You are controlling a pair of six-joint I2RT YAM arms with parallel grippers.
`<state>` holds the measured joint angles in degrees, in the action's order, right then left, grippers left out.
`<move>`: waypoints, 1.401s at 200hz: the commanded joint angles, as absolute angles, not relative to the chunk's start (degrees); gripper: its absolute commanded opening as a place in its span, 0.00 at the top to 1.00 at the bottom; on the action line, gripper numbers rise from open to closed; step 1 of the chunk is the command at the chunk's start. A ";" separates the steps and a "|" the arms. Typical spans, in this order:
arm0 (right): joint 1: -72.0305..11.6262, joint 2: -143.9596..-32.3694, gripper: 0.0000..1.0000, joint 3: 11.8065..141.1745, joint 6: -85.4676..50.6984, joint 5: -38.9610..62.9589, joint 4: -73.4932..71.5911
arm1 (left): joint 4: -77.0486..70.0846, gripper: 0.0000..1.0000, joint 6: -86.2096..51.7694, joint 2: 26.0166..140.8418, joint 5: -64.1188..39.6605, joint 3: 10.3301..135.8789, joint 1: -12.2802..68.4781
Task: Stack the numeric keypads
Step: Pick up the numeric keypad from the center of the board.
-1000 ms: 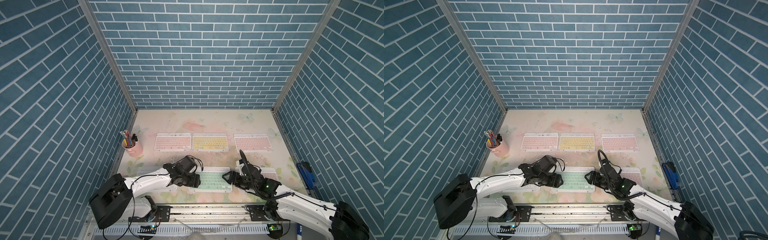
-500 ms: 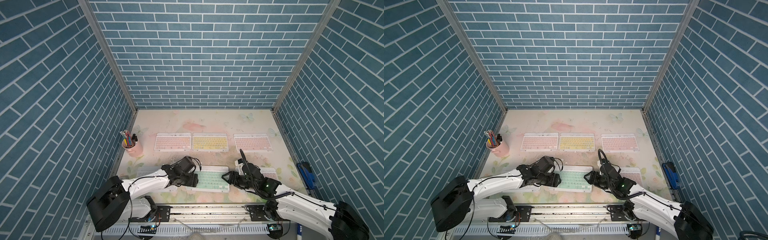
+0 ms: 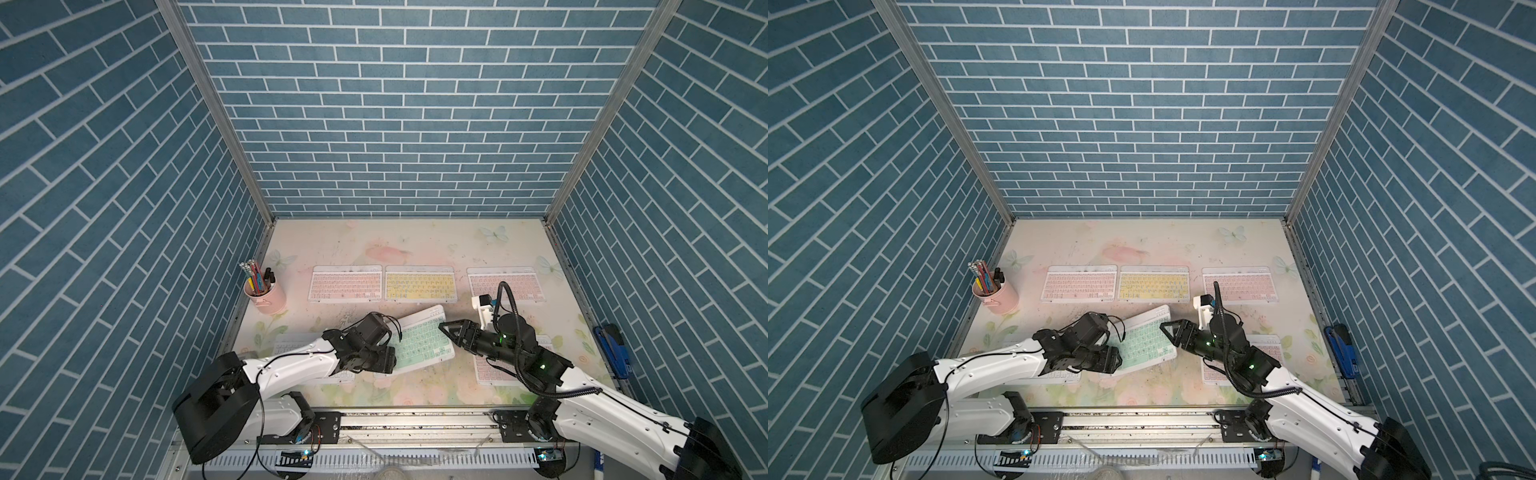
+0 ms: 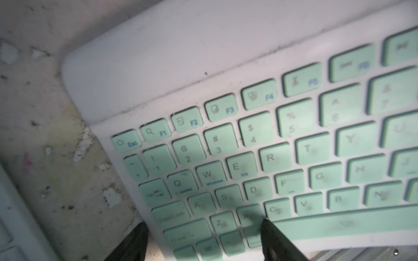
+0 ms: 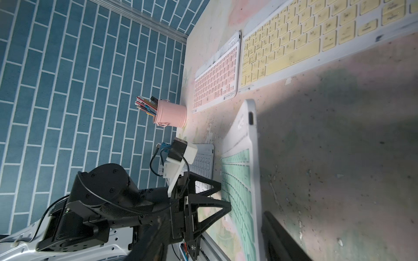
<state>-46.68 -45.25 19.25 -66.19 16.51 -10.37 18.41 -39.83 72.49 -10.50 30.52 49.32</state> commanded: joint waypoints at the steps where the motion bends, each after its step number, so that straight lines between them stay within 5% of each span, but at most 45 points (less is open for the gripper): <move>1: -48.87 -46.70 0.36 20.74 -69.67 30.76 -15.53 | 10.74 0.22 -39.02 75.24 -20.13 29.01 50.98; 211: -48.96 -50.72 0.46 25.05 -63.37 42.04 -2.07 | 10.97 0.22 -39.10 72.33 -18.62 29.00 50.98; 280: -46.91 -48.43 0.76 26.46 -60.67 33.75 6.62 | 12.64 0.22 -39.52 71.36 -15.76 29.04 50.98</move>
<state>-47.72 -50.15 23.83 -61.54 33.50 5.98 12.62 -39.86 71.57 -18.02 29.69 50.37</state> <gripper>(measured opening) 0.283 0.783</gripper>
